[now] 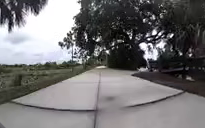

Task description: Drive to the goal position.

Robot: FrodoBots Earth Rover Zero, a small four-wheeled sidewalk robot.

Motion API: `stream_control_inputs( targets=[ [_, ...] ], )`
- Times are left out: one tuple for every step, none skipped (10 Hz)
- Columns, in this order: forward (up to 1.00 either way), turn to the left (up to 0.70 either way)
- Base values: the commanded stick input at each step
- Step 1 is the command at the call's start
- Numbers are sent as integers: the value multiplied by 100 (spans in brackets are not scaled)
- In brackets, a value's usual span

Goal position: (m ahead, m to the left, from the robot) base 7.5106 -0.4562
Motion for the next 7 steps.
stream_control_inputs(
  targets=[
    [85,0],
    [85,0],
    [85,0],
    [85,0],
    [85,0],
    [85,0],
    [85,0]
  ],
)
